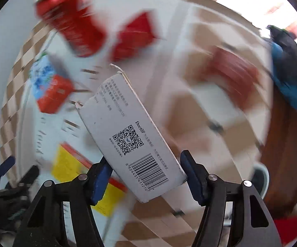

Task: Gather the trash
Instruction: 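Grasp the white barcode box with the right tool while the left tool grasps the yellow pack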

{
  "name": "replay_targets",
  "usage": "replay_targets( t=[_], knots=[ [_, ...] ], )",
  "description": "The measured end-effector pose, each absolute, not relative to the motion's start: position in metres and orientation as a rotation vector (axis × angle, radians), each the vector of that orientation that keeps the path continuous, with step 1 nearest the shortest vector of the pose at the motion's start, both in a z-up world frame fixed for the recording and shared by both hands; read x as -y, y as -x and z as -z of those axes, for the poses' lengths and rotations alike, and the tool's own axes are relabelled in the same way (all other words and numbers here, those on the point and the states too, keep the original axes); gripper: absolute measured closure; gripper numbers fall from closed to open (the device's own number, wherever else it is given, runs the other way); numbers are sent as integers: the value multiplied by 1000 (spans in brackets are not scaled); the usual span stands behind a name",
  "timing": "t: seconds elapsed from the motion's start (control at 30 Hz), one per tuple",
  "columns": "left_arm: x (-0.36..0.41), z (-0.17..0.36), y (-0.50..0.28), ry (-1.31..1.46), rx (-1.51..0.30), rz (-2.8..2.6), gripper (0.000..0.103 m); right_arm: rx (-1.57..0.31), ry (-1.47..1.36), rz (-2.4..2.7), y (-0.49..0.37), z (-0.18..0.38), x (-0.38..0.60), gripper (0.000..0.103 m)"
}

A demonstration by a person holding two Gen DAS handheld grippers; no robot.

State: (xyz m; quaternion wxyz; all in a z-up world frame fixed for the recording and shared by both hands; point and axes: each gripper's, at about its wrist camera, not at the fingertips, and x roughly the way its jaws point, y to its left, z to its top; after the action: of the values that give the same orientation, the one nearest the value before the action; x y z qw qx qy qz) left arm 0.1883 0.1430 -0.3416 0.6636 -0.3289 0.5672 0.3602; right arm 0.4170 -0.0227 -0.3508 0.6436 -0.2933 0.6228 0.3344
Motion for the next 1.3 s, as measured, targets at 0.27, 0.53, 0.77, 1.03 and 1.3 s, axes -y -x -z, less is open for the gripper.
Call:
replay_targets(
  t=[0.27,0.53,0.77,1.03,1.3],
  knots=[
    [-111,344,-249,1005,-1294,-666,7,-1421,275,-495,-414,353,172,37],
    [-114,366,-297,1127,-1337,-789,9,-1368,137,-408,-398,356,212,37],
    [-88,358,-304,934,-1346,-824,30,-1371,139,-430,-394,362,201,37],
    [-40,356,-262,518,-1463,-579,32,-1398,90,-493,-363,356,224,43],
    [-29,361,-199,451,-1481,-516,32,-1485,114,-614,-307,359,223,42]
  ],
)
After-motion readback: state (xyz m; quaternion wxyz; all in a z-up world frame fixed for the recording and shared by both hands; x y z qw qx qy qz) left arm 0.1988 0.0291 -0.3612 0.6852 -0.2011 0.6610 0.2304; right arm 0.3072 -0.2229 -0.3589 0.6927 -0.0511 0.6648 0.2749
